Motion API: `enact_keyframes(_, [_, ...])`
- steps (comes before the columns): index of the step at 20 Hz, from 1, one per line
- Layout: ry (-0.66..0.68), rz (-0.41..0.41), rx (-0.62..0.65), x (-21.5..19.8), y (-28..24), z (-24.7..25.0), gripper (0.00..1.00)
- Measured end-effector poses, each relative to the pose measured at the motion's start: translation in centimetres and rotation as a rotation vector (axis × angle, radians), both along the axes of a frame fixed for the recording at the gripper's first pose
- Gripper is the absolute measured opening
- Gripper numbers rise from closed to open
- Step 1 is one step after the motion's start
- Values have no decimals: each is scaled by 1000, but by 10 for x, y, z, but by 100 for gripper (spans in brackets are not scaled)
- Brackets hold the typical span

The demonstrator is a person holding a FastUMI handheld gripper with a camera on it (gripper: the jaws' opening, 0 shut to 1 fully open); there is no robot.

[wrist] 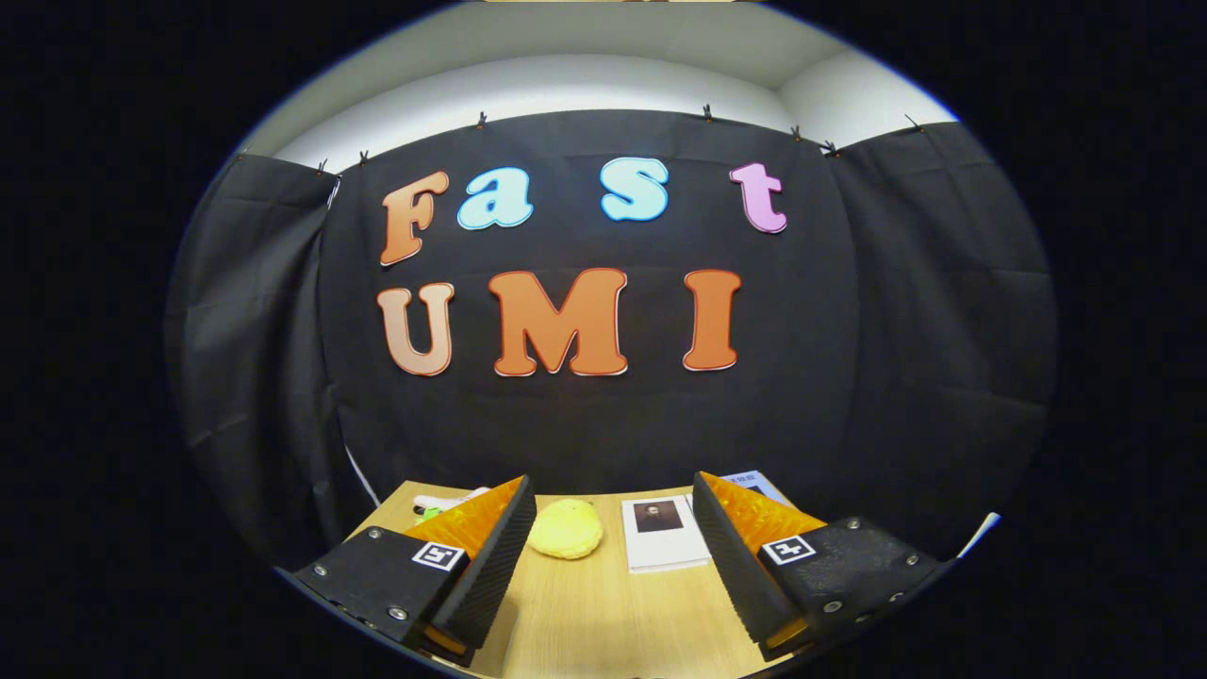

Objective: Open the storage box then place both shoes into the box .Put the left shoe in first, then the right shoe, with the right side of both shoes facing outward in a uniform manner.

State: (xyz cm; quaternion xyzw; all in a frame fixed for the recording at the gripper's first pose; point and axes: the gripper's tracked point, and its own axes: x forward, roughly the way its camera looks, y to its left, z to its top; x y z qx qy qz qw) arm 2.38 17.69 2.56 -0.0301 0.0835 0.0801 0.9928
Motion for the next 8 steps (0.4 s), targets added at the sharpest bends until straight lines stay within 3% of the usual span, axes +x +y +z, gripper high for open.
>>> enact_keyframes(5, [-50, -82, -36, -10, -37, 22, 99])
enact_keyframes(8, [-74, -91, -1, -16, -44, 37, 99])
